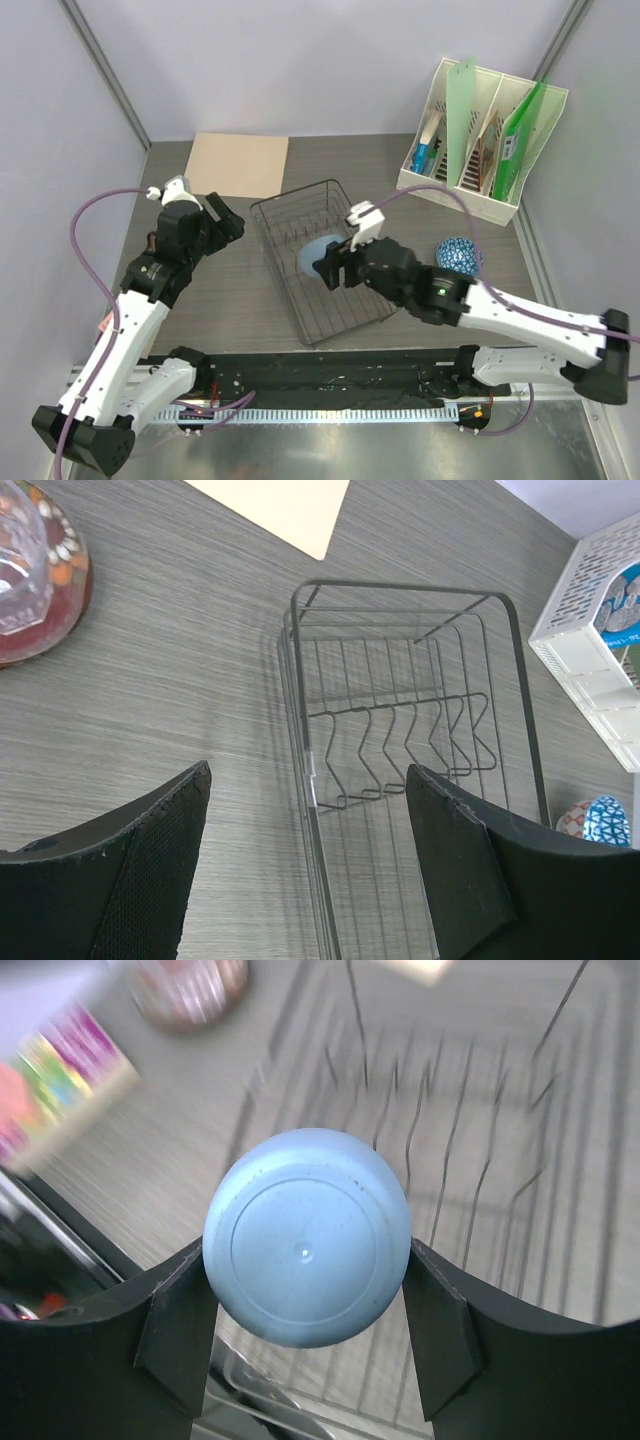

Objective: Unload the mixed dishes from the dish rack
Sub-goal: Pick up the cup from the dish rack, then place the cup at the center of the board.

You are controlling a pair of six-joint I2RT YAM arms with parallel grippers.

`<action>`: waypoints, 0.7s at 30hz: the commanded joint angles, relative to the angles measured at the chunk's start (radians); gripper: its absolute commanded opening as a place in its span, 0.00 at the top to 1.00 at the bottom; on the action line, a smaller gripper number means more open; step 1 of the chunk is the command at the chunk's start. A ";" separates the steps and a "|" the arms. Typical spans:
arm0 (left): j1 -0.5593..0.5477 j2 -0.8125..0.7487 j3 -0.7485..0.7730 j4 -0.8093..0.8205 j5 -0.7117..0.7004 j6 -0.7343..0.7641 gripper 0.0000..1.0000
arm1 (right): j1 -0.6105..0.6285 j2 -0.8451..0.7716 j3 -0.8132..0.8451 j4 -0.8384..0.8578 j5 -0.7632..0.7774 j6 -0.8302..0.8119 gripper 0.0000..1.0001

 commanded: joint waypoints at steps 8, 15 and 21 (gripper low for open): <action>-0.005 0.000 -0.139 0.386 0.434 -0.097 0.24 | -0.314 -0.372 -0.270 0.459 -0.351 0.233 0.99; -0.014 -0.004 -0.269 0.863 0.712 -0.356 0.24 | -0.431 -0.315 -0.337 0.749 -0.583 0.418 0.99; -0.117 0.026 -0.272 0.977 0.695 -0.364 0.25 | -0.434 -0.225 -0.344 0.878 -0.628 0.488 0.99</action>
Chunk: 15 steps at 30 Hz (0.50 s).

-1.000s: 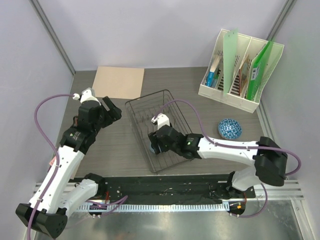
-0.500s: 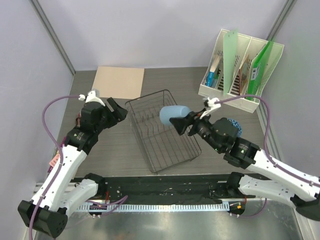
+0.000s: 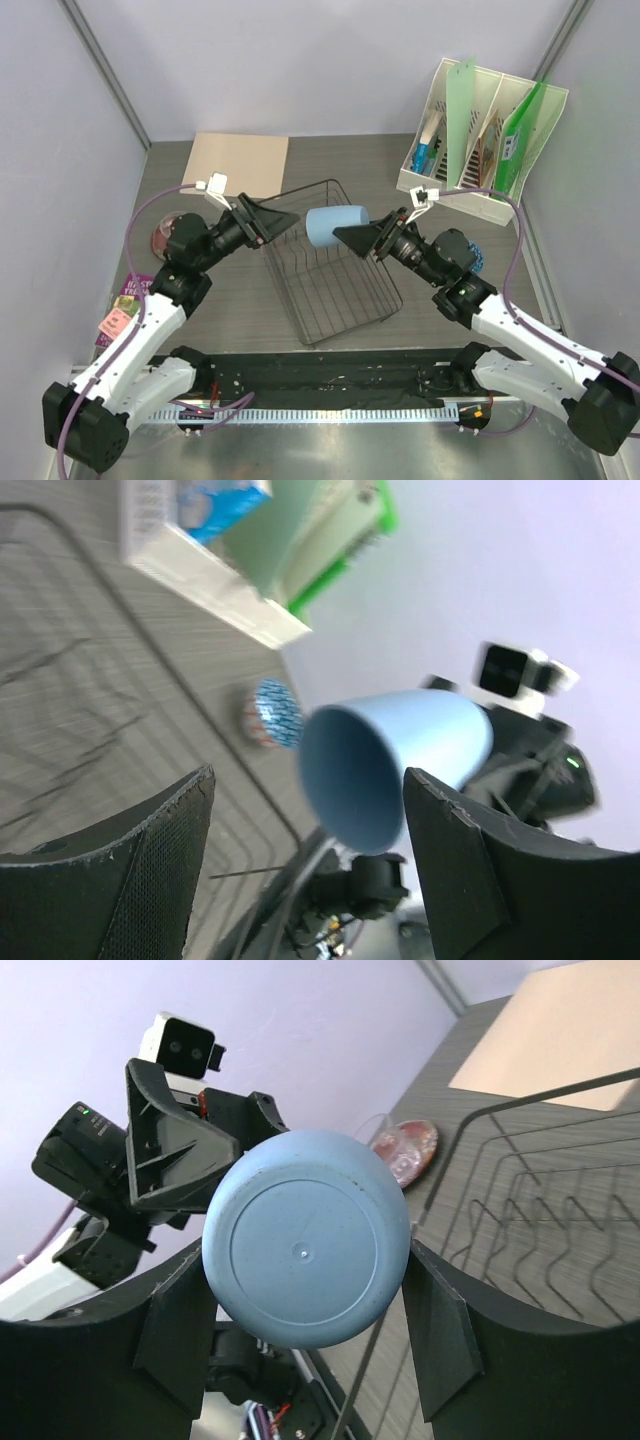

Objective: Unload the mixed dishes from the dish rack
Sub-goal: Place the cup at the center of the board.

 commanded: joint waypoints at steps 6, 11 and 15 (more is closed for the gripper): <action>-0.156 0.043 -0.003 0.273 0.025 -0.052 0.25 | -0.005 0.079 0.021 0.219 -0.080 0.086 0.99; -0.204 0.063 -0.010 0.307 0.012 -0.056 0.34 | -0.005 0.092 0.023 0.213 -0.077 0.079 0.99; -0.227 0.083 -0.013 0.321 0.005 -0.057 0.58 | -0.005 0.092 0.023 0.192 -0.071 0.065 0.99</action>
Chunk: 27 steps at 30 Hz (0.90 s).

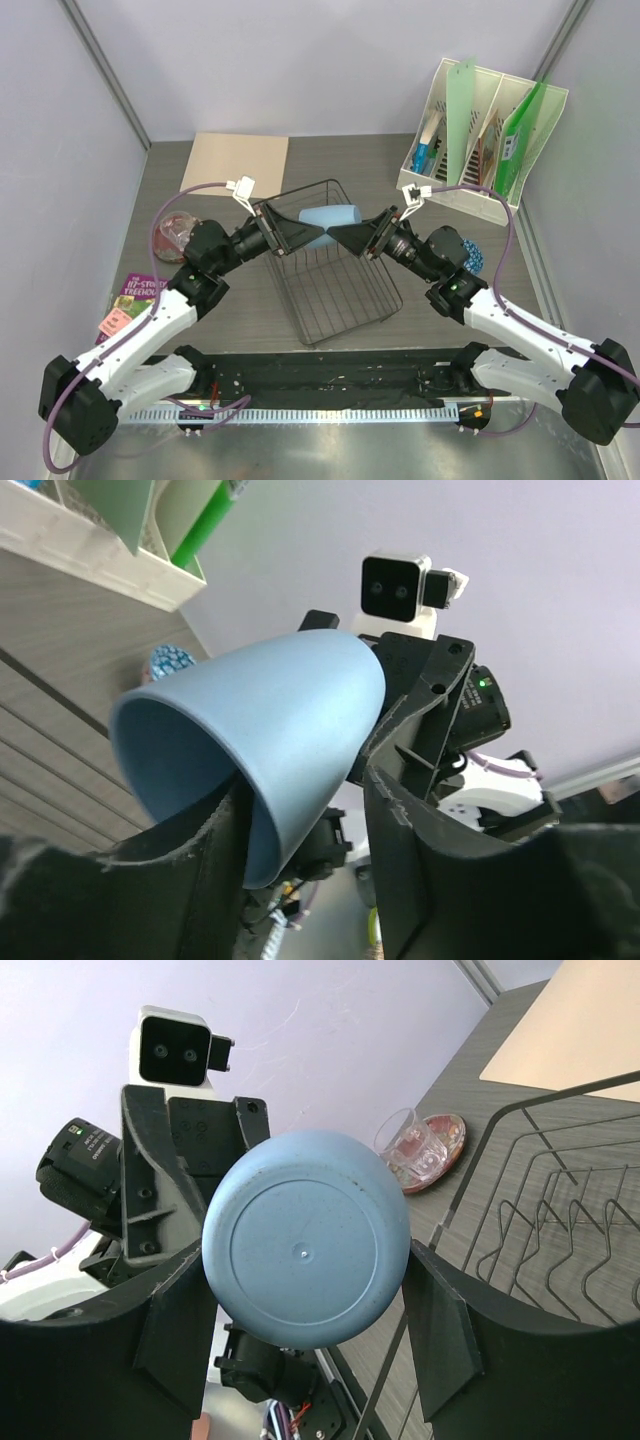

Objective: Unload the mixed dishes from the dish rack
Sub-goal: Place the cup at the center of the board.

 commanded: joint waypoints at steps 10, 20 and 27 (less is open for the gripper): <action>-0.020 0.028 0.044 -0.063 -0.067 0.052 1.00 | -0.001 -0.144 0.069 -0.326 0.230 -0.167 0.03; -0.118 0.323 0.548 -0.658 -0.216 0.384 1.00 | -0.001 -0.445 0.192 -0.832 0.865 -0.293 0.00; -0.336 0.763 1.117 -1.080 -0.559 0.644 0.99 | -0.003 -0.576 0.239 -0.911 0.974 -0.310 0.03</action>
